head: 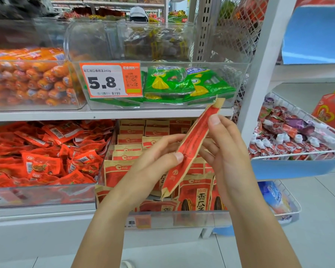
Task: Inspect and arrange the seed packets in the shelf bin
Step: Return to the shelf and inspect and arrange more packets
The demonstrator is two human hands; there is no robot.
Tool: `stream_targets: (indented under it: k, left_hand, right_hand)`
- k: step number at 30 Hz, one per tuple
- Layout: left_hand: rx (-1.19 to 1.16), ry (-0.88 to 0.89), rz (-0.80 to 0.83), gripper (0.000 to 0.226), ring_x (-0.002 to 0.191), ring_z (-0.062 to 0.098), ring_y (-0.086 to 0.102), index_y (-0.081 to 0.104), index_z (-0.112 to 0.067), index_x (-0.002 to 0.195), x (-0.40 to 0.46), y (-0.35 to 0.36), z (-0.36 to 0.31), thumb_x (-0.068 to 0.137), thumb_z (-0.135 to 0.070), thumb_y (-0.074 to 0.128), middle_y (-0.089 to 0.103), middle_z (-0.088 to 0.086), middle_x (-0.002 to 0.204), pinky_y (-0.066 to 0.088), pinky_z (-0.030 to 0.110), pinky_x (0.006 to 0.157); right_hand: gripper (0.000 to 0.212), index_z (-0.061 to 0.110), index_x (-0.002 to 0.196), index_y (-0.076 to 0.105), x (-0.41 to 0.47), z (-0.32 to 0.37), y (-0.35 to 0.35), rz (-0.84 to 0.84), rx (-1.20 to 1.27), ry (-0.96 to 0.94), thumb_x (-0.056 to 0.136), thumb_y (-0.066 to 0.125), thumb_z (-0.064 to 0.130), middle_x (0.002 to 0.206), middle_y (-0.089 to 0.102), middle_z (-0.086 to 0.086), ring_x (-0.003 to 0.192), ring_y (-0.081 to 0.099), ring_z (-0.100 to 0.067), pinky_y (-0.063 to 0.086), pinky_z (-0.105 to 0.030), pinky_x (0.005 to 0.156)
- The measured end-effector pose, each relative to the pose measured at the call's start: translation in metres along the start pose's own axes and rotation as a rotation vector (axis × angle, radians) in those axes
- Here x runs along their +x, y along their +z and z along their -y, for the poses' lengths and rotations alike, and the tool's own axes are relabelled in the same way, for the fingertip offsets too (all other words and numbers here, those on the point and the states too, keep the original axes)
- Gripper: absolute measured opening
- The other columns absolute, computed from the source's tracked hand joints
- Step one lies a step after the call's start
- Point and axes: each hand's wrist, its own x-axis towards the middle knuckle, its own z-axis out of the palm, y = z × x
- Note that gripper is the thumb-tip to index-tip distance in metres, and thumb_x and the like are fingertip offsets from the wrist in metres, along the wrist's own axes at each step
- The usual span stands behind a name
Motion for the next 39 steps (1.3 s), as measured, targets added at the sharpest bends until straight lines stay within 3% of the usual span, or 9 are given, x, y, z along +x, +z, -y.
stream_targets:
  k: [3,7,13,17,20,23,26,32,39]
  left_hand:
    - [0.007,-0.024,0.004,0.042,0.110,0.001,0.063,0.061,-0.061,0.105,0.004,-0.003,0.004,0.064,-0.061,0.051,0.067,-0.024,0.114,0.046,0.030,0.092]
    - [0.008,-0.038,0.002,0.041,0.108,0.002,0.063,0.061,-0.063,0.103,0.007,-0.004,0.005,0.064,-0.060,0.052,0.067,-0.025,0.111,0.046,0.034,0.095]
    - [-0.001,0.008,0.020,0.071,0.114,-0.003,0.060,0.049,-0.041,0.136,-0.002,0.002,0.001,0.068,-0.058,0.060,0.060,-0.017,0.131,0.049,0.012,0.086]
    - [0.096,-0.044,0.117,0.083,0.125,0.001,0.054,0.039,-0.048,0.142,-0.005,-0.001,0.004,0.066,-0.057,0.071,0.048,-0.022,0.144,0.048,0.035,0.103]
    - [0.108,-0.063,0.088,0.080,0.123,0.006,0.056,0.043,-0.047,0.138,-0.004,-0.001,0.005,0.065,-0.057,0.073,0.056,-0.020,0.136,0.045,0.042,0.106]
    - [0.051,-0.050,-0.001,0.074,0.115,0.008,0.062,0.050,-0.043,0.129,-0.003,-0.002,0.004,0.060,-0.056,0.074,0.064,-0.016,0.127,0.048,0.037,0.100]
    - [0.006,-0.032,-0.059,0.068,0.110,0.007,0.064,0.055,-0.038,0.121,-0.002,0.000,0.003,0.058,-0.054,0.075,0.065,-0.016,0.123,0.051,0.027,0.089]
    - [-0.021,-0.034,-0.129,0.049,0.107,0.001,0.065,0.065,-0.025,0.106,-0.005,-0.002,-0.004,0.068,-0.054,0.075,0.067,-0.013,0.123,0.053,0.017,0.086]
    - [-0.011,0.039,-0.217,0.028,0.069,-0.001,0.067,0.068,-0.010,0.082,-0.009,0.002,-0.014,0.070,-0.036,0.069,0.074,-0.008,0.072,0.046,0.007,0.066]
  right_hand:
    - [0.033,0.029,0.106,0.061,0.000,0.000,0.002,-0.013,-0.005,-0.008,0.079,0.067,0.047,0.102,0.072,0.004,0.107,0.067,-0.017,0.052,-0.033,0.093]
    - [0.035,0.029,0.106,0.060,-0.001,0.001,0.004,-0.035,0.002,-0.002,0.075,0.062,0.046,0.100,0.071,0.004,0.108,0.067,-0.017,0.052,-0.036,0.097]
    - [0.037,0.012,0.126,0.057,0.002,0.004,0.002,-0.113,0.110,0.056,0.095,0.056,0.032,0.098,0.069,-0.002,0.086,0.067,-0.012,0.055,-0.029,0.077]
    - [0.041,0.008,0.129,0.054,0.004,0.007,-0.004,-0.225,0.140,0.077,0.096,0.057,0.032,0.107,0.071,-0.013,0.101,0.069,-0.025,0.056,-0.037,0.084]
    - [0.048,0.009,0.132,0.053,0.005,0.007,-0.008,-0.241,0.160,0.074,0.094,0.059,0.037,0.113,0.069,-0.012,0.105,0.067,-0.025,0.056,-0.035,0.087]
    - [0.073,0.013,0.142,0.044,0.005,0.006,-0.010,-0.099,0.087,0.068,0.084,0.064,0.053,0.119,0.067,-0.007,0.103,0.068,-0.016,0.055,-0.035,0.093]
    - [0.090,0.021,0.149,0.034,0.003,0.002,-0.006,0.060,-0.009,0.087,0.071,0.072,0.045,0.122,0.066,-0.004,0.104,0.069,-0.013,0.056,-0.034,0.093]
    - [0.085,0.023,0.147,0.037,0.002,0.000,-0.004,0.036,0.051,0.021,0.072,0.075,0.031,0.119,0.063,-0.008,0.097,0.071,-0.015,0.058,-0.025,0.080]
    - [0.082,0.022,0.147,0.037,0.003,0.002,-0.004,0.021,0.061,-0.030,0.073,0.073,0.028,0.106,0.063,-0.002,0.091,0.071,-0.013,0.056,-0.022,0.075]
